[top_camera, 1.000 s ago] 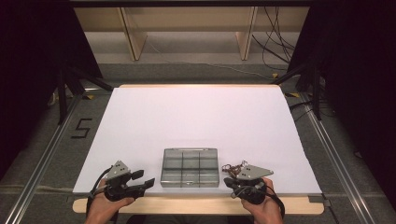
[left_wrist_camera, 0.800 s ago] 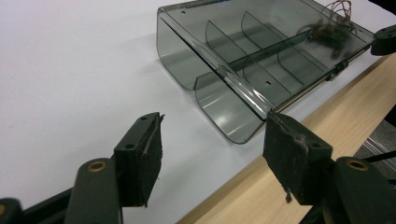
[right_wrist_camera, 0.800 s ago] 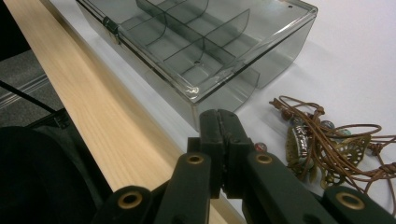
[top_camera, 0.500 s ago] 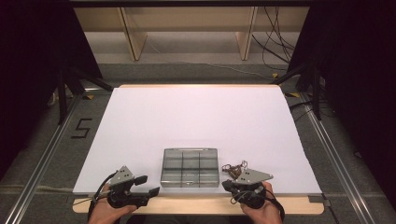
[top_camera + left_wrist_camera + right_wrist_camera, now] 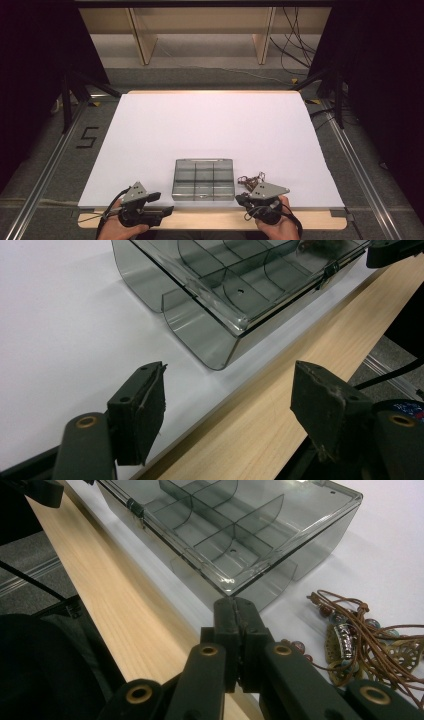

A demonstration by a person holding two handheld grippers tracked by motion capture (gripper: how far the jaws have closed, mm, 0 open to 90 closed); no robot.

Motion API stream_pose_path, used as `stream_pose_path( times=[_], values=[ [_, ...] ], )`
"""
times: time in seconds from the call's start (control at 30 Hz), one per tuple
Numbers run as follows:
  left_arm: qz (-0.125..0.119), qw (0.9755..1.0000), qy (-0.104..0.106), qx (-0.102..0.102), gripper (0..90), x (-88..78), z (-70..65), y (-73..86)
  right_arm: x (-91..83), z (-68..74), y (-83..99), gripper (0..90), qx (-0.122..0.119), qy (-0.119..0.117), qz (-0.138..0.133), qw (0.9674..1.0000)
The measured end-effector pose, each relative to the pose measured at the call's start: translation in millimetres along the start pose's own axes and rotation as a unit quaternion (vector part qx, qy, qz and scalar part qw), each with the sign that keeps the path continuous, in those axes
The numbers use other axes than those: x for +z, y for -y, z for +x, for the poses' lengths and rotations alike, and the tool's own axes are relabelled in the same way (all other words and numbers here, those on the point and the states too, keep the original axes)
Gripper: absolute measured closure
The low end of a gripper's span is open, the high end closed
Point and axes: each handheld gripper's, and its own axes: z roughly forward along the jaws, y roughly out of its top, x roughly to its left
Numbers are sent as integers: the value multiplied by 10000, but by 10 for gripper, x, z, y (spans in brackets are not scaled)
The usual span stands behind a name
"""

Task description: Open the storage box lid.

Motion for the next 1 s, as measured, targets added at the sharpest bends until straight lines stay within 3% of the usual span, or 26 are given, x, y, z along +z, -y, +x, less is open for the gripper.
stream_pose_path(
  times=[0.07,0.4,0.53,0.6,0.63,1.0],
  values=[
    [30,10000,23,-90,294,9,-6,5,2,-4,-3,899,-2,55,-22,10000],
    [-61,10000,30,-44,294,26,-8,8,24,-15,-15,899,-28,1,-37,10000],
    [5,10000,11,-31,294,20,-6,12,13,-14,-19,899,-41,16,-70,10000],
    [-19,10000,26,-39,294,25,-9,11,8,0,-26,899,71,-28,-129,9999],
    [28,10000,16,8,295,18,0,10,16,-14,-33,899,-67,-49,-180,9998],
    [26,10000,-15,3,294,15,16,8,-21,1,-61,898,92,-32,-258,9996]
  ],
)
